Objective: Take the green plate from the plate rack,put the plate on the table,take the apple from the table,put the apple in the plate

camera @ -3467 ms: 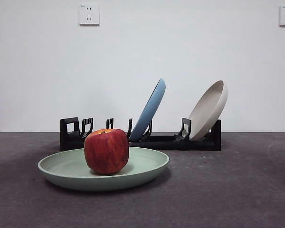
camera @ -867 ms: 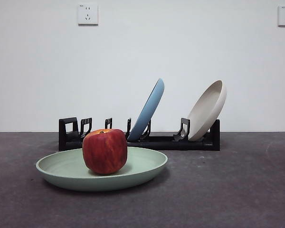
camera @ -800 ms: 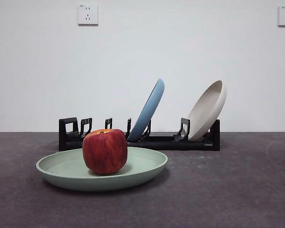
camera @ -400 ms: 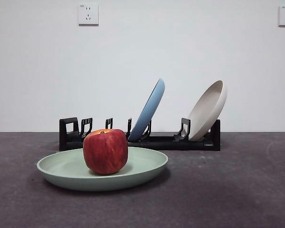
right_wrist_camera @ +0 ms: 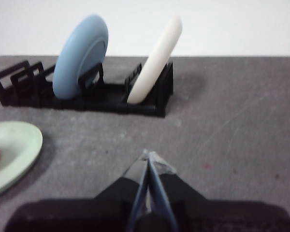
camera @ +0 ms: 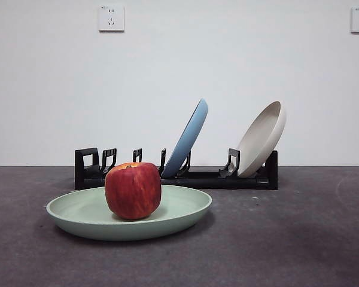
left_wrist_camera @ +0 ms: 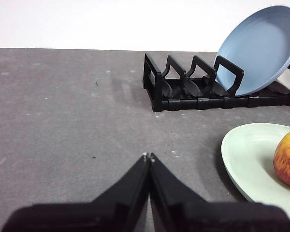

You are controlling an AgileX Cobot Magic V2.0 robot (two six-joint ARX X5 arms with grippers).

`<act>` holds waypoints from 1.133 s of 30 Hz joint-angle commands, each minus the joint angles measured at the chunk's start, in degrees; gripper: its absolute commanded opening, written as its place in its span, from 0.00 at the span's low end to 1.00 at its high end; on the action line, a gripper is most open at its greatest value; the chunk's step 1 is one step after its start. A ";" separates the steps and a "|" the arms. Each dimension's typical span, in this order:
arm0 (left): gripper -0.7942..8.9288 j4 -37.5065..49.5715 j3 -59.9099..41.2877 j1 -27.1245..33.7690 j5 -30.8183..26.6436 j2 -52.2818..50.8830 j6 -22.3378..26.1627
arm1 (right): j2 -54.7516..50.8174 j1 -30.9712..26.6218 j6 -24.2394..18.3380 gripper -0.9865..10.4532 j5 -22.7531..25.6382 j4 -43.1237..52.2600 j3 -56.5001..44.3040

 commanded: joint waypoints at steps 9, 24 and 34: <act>0.08 0.04 -0.74 0.15 -0.07 -0.09 -0.35 | -1.92 0.00 1.70 0.09 0.11 0.04 -3.65; 0.08 0.07 -0.74 0.15 -0.07 -0.09 -0.35 | -1.60 0.02 7.93 0.09 0.20 0.11 -3.61; 0.08 0.07 -0.74 0.15 -0.07 -0.09 -0.35 | -1.60 0.02 7.93 0.09 0.20 0.11 -3.61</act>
